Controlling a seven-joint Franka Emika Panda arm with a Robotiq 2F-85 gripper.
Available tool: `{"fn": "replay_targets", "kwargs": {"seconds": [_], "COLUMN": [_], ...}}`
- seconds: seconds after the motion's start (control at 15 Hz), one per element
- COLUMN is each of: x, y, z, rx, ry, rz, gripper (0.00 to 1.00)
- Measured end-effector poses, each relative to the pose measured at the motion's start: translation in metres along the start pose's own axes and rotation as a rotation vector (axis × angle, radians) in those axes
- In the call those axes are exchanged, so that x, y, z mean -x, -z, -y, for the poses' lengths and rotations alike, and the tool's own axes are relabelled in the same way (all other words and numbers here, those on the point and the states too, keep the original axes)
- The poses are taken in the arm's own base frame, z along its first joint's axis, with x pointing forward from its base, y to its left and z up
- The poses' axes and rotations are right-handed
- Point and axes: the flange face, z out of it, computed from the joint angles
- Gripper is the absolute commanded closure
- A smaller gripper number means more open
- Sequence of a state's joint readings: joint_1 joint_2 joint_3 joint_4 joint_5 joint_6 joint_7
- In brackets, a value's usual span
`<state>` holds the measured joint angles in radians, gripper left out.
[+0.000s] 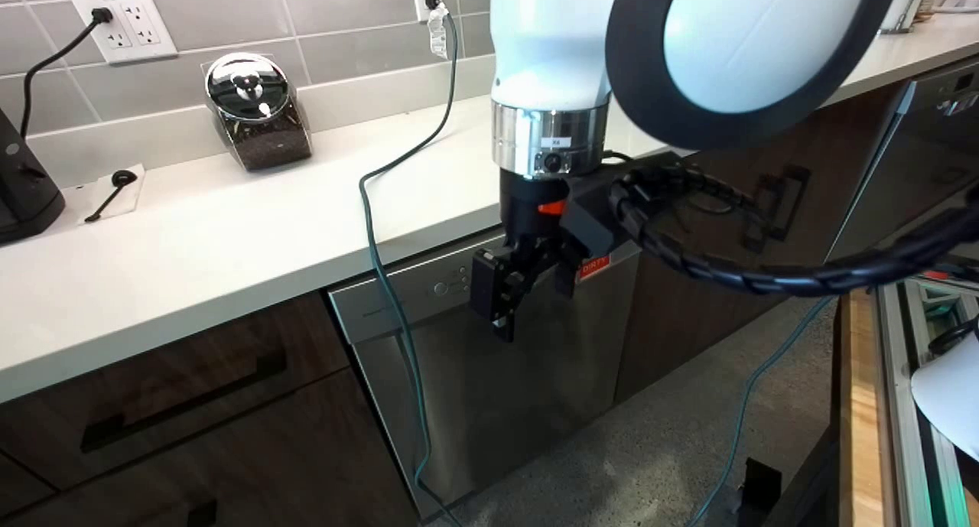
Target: Press a button on the dishwasher
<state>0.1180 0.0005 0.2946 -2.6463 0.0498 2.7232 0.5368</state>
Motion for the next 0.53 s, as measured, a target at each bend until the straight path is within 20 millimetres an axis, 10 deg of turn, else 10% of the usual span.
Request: {"fn": "replay_targets", "kwargs": {"seconds": [0.53], "x": [-0.010], "y": [-0.028], "z": [-0.003], "rx": [-0.040], "ry": [-0.024], "rz": [0.029], "gripper": [0.00]}}
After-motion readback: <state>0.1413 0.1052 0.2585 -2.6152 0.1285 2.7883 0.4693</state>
